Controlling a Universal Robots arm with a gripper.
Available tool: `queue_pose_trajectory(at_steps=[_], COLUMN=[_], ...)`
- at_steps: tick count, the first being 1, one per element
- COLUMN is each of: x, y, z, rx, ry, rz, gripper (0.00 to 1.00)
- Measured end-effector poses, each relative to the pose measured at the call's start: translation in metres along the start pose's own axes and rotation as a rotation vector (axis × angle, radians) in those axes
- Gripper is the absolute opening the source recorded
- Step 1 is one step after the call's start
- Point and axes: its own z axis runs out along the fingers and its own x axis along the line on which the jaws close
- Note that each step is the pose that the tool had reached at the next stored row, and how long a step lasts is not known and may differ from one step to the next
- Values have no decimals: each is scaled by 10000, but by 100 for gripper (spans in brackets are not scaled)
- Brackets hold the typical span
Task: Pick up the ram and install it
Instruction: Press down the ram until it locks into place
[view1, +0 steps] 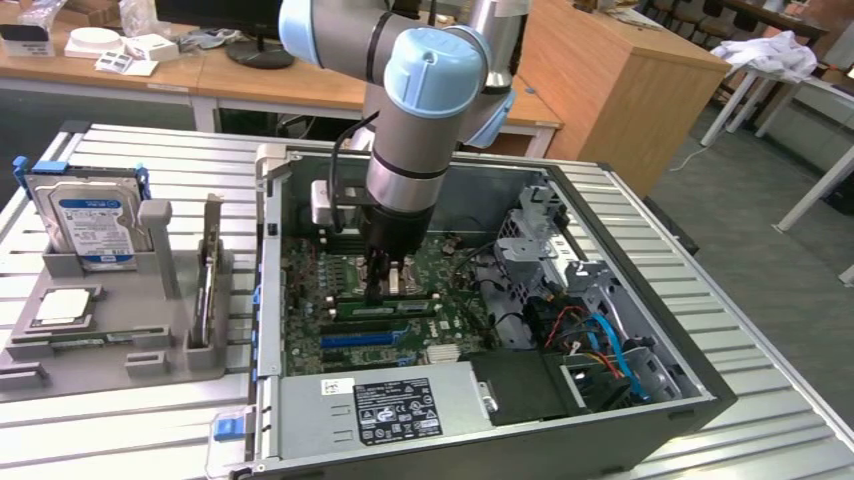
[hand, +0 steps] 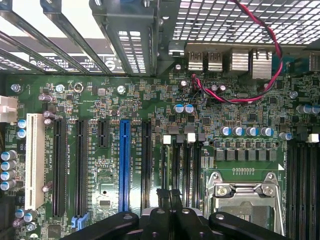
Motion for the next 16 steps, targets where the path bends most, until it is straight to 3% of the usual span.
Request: queue_pose_trajectory(at_steps=[16], x=[0], y=[0], z=[4], rx=[-1], ry=[1], rz=[0], gripper=[11])
